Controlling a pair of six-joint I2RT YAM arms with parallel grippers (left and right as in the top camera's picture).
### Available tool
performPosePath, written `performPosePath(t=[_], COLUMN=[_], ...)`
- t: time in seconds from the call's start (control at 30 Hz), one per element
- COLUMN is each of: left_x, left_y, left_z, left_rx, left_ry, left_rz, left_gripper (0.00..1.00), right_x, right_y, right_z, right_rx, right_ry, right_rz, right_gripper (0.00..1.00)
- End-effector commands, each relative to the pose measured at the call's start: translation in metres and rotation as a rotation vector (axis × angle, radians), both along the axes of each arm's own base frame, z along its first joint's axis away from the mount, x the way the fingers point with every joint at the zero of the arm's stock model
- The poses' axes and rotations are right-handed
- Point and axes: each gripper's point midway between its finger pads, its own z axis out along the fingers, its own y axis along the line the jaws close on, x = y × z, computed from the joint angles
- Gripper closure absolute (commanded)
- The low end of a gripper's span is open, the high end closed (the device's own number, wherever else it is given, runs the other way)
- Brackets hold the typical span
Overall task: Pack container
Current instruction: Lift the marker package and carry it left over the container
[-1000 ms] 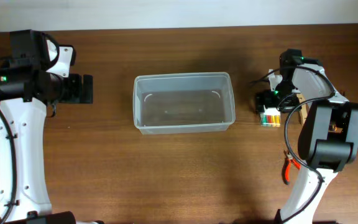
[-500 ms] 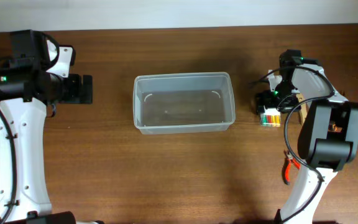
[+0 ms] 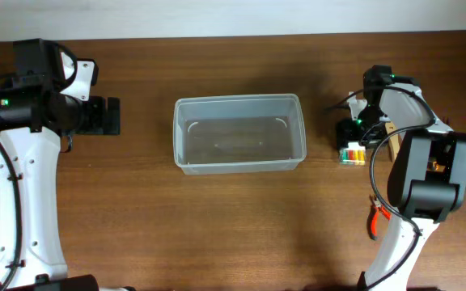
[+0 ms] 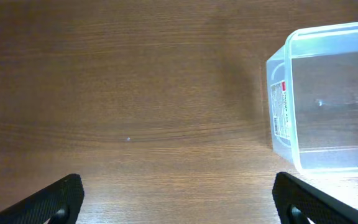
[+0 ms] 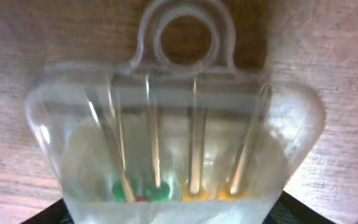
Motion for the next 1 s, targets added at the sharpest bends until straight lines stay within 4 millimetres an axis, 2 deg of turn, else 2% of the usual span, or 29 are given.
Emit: performPosePath(t=[0.0,0.23,0.27,0.43,0.53,0.67,0.77,0.87,0.97], left_x=[0.003,0.003,0.003,0.003,0.003,0.003,0.003,0.003,0.003], left_y=[0.002,0.002,0.002,0.002,0.002,0.002,0.002,0.002,0.002], left_z=[0.002,0.002,0.002,0.002,0.002,0.002,0.002,0.002,0.002], left_rx=[0.002,0.002,0.002,0.002,0.002,0.002,0.002,0.002,0.002], left_ry=[-0.005,-0.004,-0.005,-0.005,-0.005,-0.005,-0.005,-0.004,-0.006], left_rz=[0.009,0.009,0.009,0.009,0.009,0.009,0.009,0.009,0.009], left_gripper=[0.01,0.01,0.01,0.01,0.01,0.01,0.01,0.01,0.01], right_x=[0.007,0.02,0.021,0.021,0.028,0.046,0.059,0.063,0.056], right_y=[0.002,0.001,0.001,0.006,0.014,0.032,0.051,0.074,0.099], right_z=[0.004,0.021,0.023,0.031,0.043,0.075,0.11,0.144,0.173], right_rx=[0.004,0.0,0.0,0.0,-0.001,-0.006,-0.008,-0.006,-0.001], right_ry=[-0.003,-0.033,-0.035,-0.03,-0.046,-0.107,-0.168,-0.215,-0.233], right_rz=[0.003,0.001,0.002,0.015,0.036,0.08,0.123,0.178,0.279], right_gripper=[0.29,0.42,0.49,0.51,0.51,0.51,0.51,0.5,0.5])
